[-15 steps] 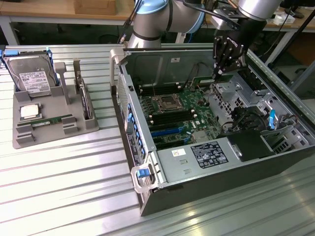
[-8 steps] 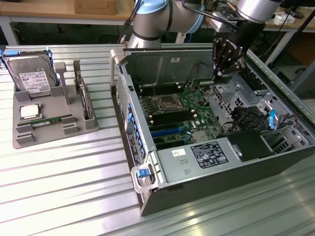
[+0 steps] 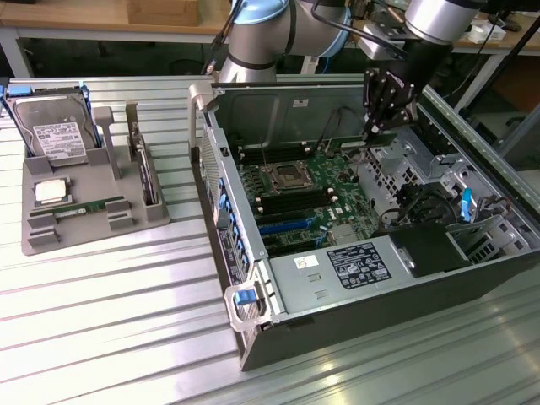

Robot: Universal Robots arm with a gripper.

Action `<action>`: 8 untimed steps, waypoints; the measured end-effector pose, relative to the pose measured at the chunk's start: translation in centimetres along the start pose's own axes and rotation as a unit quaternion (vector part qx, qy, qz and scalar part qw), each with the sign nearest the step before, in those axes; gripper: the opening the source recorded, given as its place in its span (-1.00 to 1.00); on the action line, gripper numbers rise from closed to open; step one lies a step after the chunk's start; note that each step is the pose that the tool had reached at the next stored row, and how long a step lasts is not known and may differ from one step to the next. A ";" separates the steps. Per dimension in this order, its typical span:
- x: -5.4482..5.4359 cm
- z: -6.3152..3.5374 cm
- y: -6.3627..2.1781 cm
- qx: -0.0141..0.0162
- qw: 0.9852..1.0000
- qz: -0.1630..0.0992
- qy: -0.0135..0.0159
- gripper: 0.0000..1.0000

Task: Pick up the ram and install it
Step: 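Insert the ram into the slot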

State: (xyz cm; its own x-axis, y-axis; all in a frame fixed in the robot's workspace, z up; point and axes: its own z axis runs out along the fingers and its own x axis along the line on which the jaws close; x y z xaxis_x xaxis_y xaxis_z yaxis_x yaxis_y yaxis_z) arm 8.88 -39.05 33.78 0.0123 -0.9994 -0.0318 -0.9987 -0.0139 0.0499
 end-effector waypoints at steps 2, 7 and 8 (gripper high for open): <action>0.0 0.11 0.00 0.000 1.000 0.000 0.000 -0.74; 0.0 0.31 -0.01 0.000 1.000 0.000 0.000 -0.74; 0.0 0.34 -0.01 0.000 1.000 0.000 0.000 -0.74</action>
State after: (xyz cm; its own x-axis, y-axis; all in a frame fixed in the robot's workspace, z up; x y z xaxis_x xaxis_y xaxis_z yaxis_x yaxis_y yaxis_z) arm 8.87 -39.08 33.44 0.0123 -0.9994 -0.0319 -0.9987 -0.0138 0.0500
